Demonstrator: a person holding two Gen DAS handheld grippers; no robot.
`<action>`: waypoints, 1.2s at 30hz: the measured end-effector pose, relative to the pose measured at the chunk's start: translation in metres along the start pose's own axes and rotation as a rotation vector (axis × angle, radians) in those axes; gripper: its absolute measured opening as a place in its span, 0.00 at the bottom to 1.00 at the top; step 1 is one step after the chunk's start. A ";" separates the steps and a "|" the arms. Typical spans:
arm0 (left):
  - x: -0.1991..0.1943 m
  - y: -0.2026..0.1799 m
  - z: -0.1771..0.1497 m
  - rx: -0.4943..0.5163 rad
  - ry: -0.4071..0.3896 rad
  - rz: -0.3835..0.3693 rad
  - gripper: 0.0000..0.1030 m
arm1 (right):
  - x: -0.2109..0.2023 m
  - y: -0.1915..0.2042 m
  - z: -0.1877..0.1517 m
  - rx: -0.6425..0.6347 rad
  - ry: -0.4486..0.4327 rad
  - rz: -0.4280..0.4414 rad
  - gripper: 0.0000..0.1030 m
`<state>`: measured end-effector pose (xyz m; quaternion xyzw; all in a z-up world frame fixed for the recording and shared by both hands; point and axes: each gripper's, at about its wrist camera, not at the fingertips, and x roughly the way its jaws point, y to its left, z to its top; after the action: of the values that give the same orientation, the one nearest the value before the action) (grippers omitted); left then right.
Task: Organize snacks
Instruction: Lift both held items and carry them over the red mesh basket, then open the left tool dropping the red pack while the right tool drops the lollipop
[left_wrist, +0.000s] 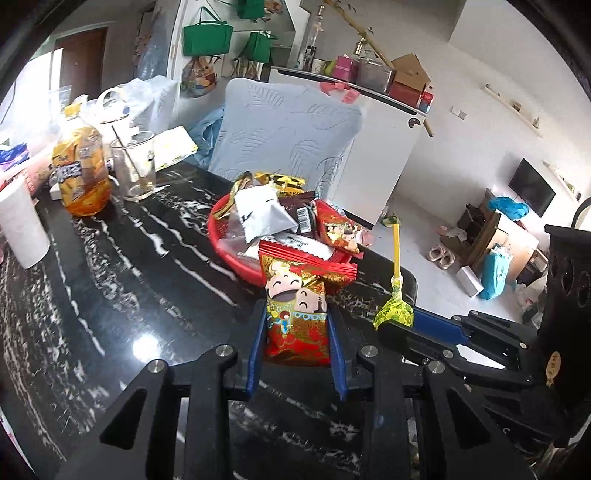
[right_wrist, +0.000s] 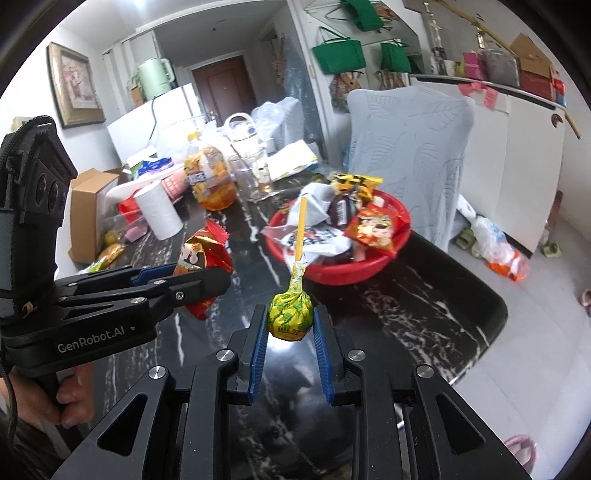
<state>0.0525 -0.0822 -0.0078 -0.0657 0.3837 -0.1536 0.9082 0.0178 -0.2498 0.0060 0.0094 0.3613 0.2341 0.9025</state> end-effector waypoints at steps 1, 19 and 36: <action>0.003 -0.001 0.003 0.001 0.002 -0.002 0.28 | 0.000 -0.003 0.001 0.001 0.000 -0.001 0.23; 0.058 -0.005 0.074 0.018 -0.021 -0.046 0.28 | 0.031 -0.052 0.052 0.003 -0.026 -0.018 0.23; 0.102 -0.004 0.098 0.041 0.028 0.019 0.30 | 0.060 -0.084 0.084 -0.002 -0.014 -0.045 0.23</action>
<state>0.1895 -0.1193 -0.0076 -0.0410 0.3937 -0.1537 0.9054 0.1457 -0.2855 0.0133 0.0018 0.3549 0.2139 0.9101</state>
